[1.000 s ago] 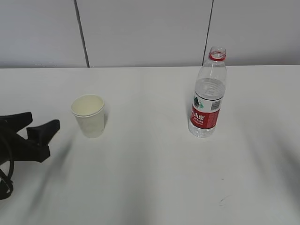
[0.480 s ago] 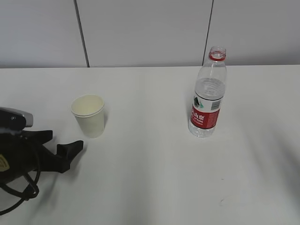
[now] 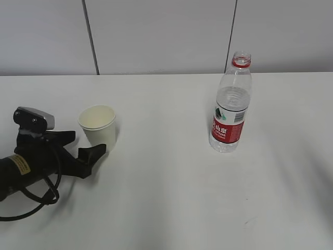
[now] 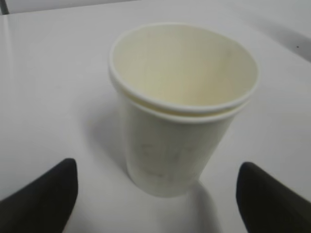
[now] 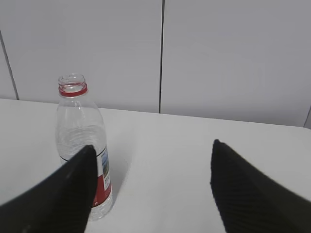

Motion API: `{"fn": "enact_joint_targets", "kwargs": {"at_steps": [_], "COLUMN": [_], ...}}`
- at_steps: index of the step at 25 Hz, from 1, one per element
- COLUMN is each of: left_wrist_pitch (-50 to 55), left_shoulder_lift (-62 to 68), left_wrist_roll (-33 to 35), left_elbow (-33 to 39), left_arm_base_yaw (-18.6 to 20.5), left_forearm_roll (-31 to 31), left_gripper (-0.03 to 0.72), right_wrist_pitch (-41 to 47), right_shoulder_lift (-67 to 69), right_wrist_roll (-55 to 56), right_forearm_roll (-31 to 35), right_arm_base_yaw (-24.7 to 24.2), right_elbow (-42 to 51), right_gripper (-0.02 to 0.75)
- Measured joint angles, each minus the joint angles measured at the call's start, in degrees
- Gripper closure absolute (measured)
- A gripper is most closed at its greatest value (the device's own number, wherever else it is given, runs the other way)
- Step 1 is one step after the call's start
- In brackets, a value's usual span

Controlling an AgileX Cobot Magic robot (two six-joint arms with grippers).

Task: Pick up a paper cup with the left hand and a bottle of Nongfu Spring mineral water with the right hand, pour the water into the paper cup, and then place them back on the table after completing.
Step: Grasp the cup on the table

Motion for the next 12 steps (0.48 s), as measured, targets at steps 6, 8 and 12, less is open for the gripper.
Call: {"fn": "enact_joint_targets", "kwargs": {"at_steps": [6, 8, 12], "left_wrist_pitch": [0.0, 0.0, 0.1], "left_shoulder_lift": [2.9, 4.1, 6.4], "left_wrist_roll": [0.0, 0.0, 0.0], "left_elbow": [-4.8, -6.7, -9.8], "left_arm_base_yaw": [-3.0, -4.1, -5.4], "left_forearm_roll": [-0.3, -1.7, -3.9], "left_gripper": [0.097, 0.099, 0.101], "right_wrist_pitch": [0.0, -0.1, -1.1], "right_shoulder_lift": [0.0, 0.0, 0.0], "right_wrist_roll": [0.0, 0.0, 0.0], "right_forearm_roll": [0.0, 0.0, 0.0], "right_arm_base_yaw": [0.0, 0.0, 0.0], "right_elbow": [0.0, 0.0, 0.0], "right_gripper": [0.204, 0.204, 0.204]}}
